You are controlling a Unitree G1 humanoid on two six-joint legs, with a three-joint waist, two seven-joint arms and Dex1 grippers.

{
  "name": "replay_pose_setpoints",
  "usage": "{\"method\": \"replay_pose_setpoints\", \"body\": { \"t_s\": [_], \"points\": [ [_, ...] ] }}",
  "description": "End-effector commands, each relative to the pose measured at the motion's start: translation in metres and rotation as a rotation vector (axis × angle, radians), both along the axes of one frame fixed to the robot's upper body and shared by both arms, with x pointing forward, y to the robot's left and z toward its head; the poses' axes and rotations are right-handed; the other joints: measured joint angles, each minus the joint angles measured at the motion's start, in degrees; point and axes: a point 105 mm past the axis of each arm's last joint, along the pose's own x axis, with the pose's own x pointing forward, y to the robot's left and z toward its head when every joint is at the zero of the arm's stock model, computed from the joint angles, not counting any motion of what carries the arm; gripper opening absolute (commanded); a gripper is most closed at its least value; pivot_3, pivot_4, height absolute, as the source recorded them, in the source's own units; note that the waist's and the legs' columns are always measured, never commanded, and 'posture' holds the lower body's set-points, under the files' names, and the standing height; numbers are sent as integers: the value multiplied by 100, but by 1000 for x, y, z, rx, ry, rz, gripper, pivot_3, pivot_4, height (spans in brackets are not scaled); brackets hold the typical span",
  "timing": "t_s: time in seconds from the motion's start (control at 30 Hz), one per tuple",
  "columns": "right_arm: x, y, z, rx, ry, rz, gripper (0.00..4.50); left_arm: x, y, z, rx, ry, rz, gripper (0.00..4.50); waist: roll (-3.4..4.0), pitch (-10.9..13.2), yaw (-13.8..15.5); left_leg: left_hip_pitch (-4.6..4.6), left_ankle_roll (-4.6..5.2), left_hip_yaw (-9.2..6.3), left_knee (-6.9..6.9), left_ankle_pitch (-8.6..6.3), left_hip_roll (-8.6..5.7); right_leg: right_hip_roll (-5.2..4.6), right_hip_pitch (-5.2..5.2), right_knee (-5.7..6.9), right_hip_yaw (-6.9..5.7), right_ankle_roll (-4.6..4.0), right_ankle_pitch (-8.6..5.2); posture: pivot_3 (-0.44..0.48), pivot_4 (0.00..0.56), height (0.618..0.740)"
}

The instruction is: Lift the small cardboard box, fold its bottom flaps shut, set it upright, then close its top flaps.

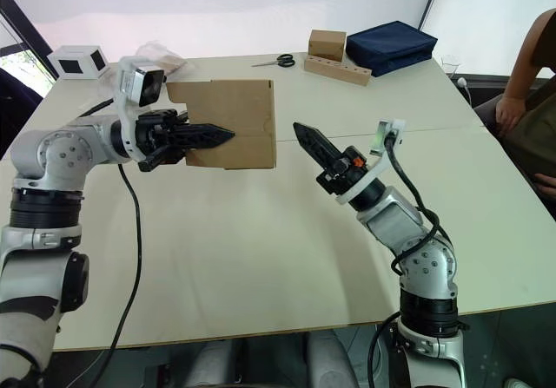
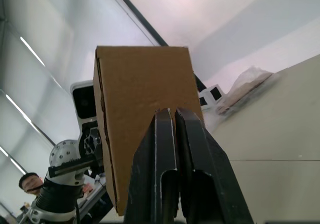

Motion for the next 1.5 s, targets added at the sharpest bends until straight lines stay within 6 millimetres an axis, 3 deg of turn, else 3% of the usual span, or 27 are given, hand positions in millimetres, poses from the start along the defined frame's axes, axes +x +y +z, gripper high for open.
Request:
{"method": "replay_pose_setpoints", "body": {
  "t_s": [0.03, 0.3, 0.57, 0.7, 0.8, 0.9, 1.0, 1.17, 1.5],
  "points": [
    [-13, 10, 11, 0, -63, 45, 31, -6, -1, 8, -14, -46, -17, 0, 0, 0, 0, 0, 0, 0, 0, 0, 0, 0, 0, 0, 0, 0, 0, 0, 150, 740],
    [-22, 30, 6, -25, -60, 115, 31, -4, -4, 4, -12, -37, -16, 0, 0, 0, 1, 0, -2, 0, 0, 1, 0, 0, 0, 0, 0, 0, 0, 0, 150, 740],
    [-23, 34, -1, -75, -54, 90, 31, 1, -11, -6, 56, -38, 18, 0, 0, 0, 5, 0, -3, 0, 0, 2, 0, 0, 0, 0, 0, 0, 0, 0, 150, 740],
    [-27, 11, -12, -180, -29, 45, 31, 8, -15, -14, 243, -140, 77, 0, 0, 0, 23, 0, -3, 0, 1, 2, -1, -2, 1, 0, 0, 0, 0, 0, 150, 740],
    [-38, -7, -31, -348, 3, 57, 31, 12, -18, -24, 497, -285, 86, 0, -1, 1, 56, -3, -1, 0, 1, 0, -2, -1, 2, -6, 0, 0, 0, 0, 150, 740],
    [-52, -24, -45, -512, 40, 95, 31, 8, -20, -33, 779, -433, 10, 0, -2, 1, 115, -3, 13, 1, 3, -7, -2, 1, 5, -7, 0, 0, 0, 0, 150, 740],
    [-61, -32, -57, -652, 60, 120, 31, 1, -23, -31, 925, -503, -56, 0, -2, 2, 148, -1, 21, 4, 2, -12, -2, 3, 7, -10, 2, 1, 0, 0, 150, 740],
    [-67, -36, -70, -807, 62, 122, 31, -10, -25, -49, 1178, -551, -126, 0, -2, 2, 145, 0, 30, 3, 7, -16, -1, 5, 12, -10, 2, 2, -1, 0, 150, 740],
    [-68, -34, -86, -839, 75, 82, 31, -13, -23, -67, 1381, -464, -109, 0, -8, 6, 163, -1, 30, 1, 11, -17, -1, 6, 12, -7, 2, 2, -1, 0, 150, 740]
  ]
}}
